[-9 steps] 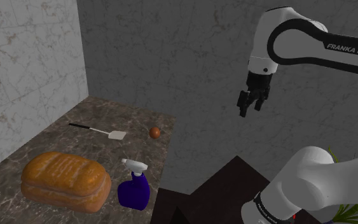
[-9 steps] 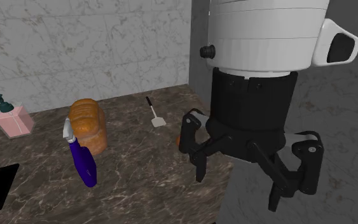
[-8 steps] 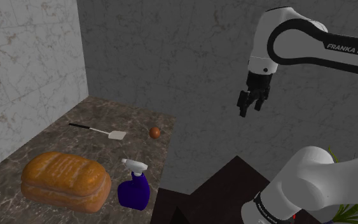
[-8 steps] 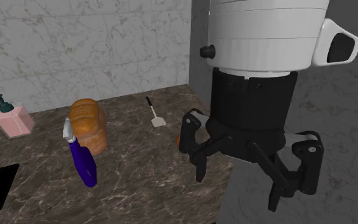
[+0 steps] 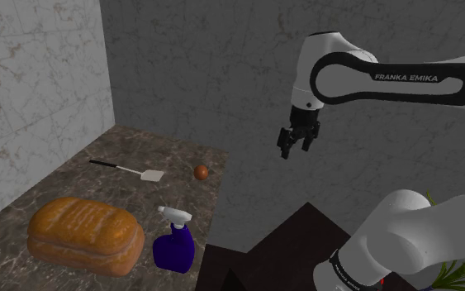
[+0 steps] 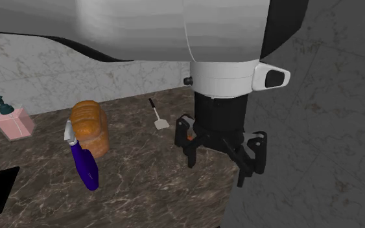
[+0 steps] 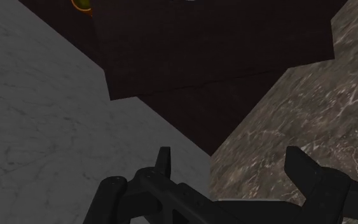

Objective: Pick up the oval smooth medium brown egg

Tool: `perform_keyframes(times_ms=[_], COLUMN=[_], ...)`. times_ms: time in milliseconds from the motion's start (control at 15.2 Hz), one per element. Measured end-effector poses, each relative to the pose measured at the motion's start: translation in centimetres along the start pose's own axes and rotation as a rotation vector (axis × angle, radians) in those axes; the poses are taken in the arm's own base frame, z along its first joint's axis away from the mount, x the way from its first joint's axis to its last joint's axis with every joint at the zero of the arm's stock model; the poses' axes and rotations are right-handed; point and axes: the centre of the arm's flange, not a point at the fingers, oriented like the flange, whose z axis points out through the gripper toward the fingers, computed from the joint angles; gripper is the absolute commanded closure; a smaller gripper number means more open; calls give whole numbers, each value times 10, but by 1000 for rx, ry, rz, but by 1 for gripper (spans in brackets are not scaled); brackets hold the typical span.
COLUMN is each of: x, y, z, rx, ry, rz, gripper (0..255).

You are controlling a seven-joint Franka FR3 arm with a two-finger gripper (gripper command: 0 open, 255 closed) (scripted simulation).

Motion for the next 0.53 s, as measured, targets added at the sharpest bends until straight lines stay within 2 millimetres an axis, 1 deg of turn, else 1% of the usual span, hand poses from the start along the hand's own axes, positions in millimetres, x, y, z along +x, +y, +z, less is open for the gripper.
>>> perform_keyframes(times_ms=[132, 330, 462, 528], x=[16, 41, 57, 65], y=[-19, -37, -52, -58], z=[12, 30, 46, 49], rx=[3, 8, 10, 12], ry=[13, 32, 43, 50], rz=[6, 16, 23, 26], gripper=[0, 0, 0, 0])
